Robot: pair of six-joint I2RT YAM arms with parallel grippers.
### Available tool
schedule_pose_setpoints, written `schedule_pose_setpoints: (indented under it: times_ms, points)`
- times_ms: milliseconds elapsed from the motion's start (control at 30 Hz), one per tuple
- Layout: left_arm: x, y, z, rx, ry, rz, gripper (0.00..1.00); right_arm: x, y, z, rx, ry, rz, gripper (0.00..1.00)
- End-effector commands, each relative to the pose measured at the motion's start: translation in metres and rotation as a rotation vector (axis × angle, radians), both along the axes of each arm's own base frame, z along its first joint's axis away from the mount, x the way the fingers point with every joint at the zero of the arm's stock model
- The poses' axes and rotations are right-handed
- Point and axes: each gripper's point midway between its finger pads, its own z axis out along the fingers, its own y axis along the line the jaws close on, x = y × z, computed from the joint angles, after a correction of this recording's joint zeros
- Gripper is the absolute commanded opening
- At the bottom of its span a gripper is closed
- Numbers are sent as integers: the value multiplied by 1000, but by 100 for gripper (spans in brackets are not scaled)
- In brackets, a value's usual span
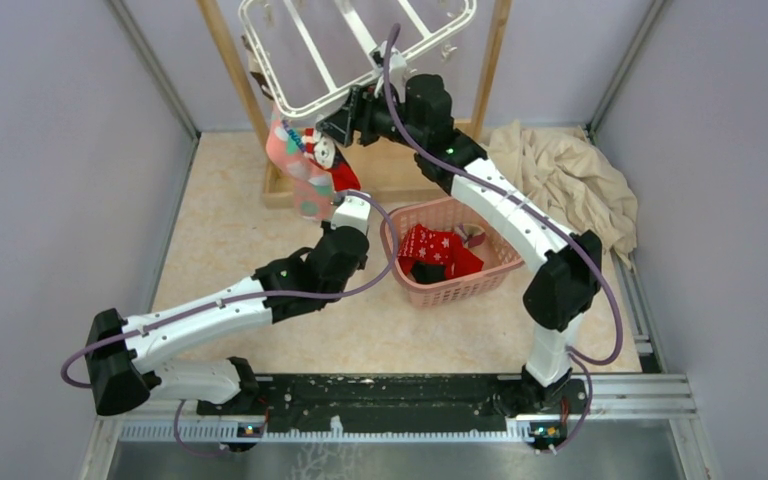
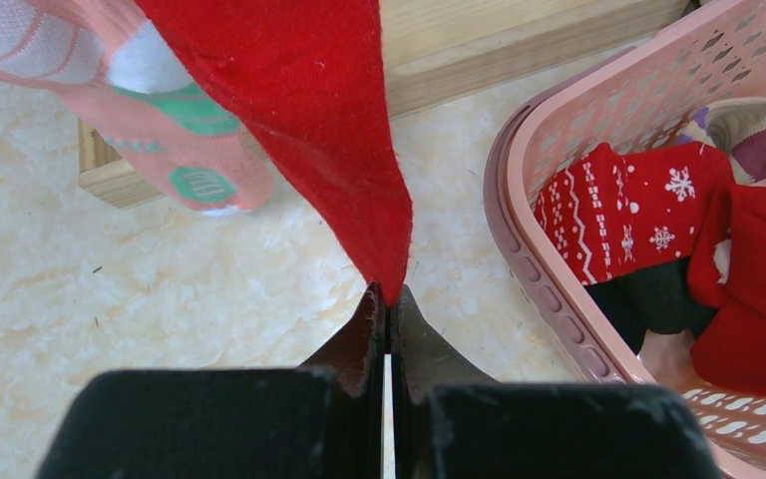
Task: Remove the socks clipped to the hanger
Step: Remove the sock from the hanger.
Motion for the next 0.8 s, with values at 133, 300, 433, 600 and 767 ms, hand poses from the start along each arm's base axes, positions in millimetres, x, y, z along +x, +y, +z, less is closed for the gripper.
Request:
schedule_pose_setpoints:
  times_ms: [133,300,433,600,767]
  points:
    - [3,-1,19,-48,-33,4,0,-3,-4,57,101,-121,10,63]
    - [3,-3,19,-52,-31,-1,0,-3,-2,61,110,-125,24,64]
    - [3,-5,17,-49,-27,-10,0,-4,0,62,115,-127,32,63]
    - [3,-7,17,-53,-27,-20,0,-3,2,63,114,-126,39,62]
    - [3,-10,14,-49,-20,-30,0,-5,3,66,131,-130,54,60]
